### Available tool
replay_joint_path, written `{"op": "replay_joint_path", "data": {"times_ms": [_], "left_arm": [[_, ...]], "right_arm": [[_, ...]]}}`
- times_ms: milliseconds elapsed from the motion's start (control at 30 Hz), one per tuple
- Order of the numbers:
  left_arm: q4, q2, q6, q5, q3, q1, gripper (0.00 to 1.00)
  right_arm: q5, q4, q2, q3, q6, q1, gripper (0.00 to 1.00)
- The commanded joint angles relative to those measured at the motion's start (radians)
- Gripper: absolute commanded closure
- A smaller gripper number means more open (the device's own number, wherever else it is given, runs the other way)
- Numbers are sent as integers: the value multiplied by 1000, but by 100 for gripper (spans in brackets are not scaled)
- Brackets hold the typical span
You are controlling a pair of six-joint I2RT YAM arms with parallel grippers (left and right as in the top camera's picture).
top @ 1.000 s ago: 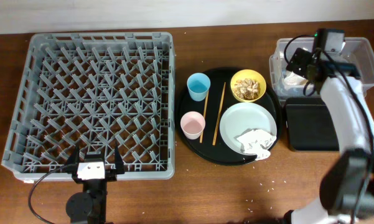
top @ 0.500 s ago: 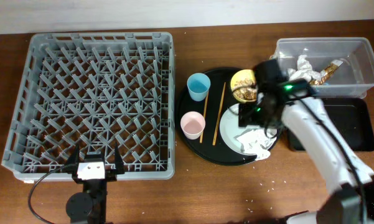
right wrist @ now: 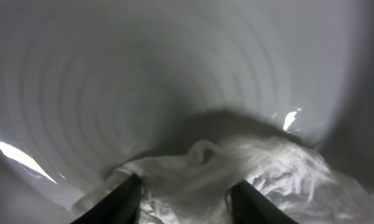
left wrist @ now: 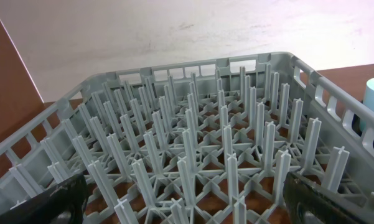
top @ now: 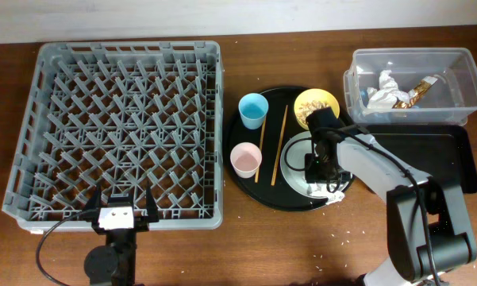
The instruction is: Sort waste into correct bins and load items into the dishwasher rack
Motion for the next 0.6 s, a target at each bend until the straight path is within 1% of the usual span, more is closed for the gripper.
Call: {"op": "replay_joint_path", "data": {"times_ms": [0, 100, 200, 333, 400, 500, 567], "left_arm": [[-3, -7, 16, -6, -4, 3, 1], [-3, -7, 16, -6, -4, 3, 1], [-3, -7, 16, -6, -4, 3, 1], [-3, -7, 16, -6, -4, 3, 1], [-3, -7, 16, -6, -4, 3, 1], [-3, -7, 16, -7, -4, 3, 1], [-3, -7, 16, -6, -4, 3, 1]], "right_arm": [[24, 15, 25, -10, 5, 2, 96], [24, 26, 22, 0, 5, 2, 96], [24, -29, -7, 70, 5, 2, 96], [40, -160, -95, 308, 5, -17, 96], [88, -195, -137, 466, 5, -66, 96], [155, -174, -145, 597, 5, -151, 96], [190, -100, -142, 621, 5, -211, 96]]}}
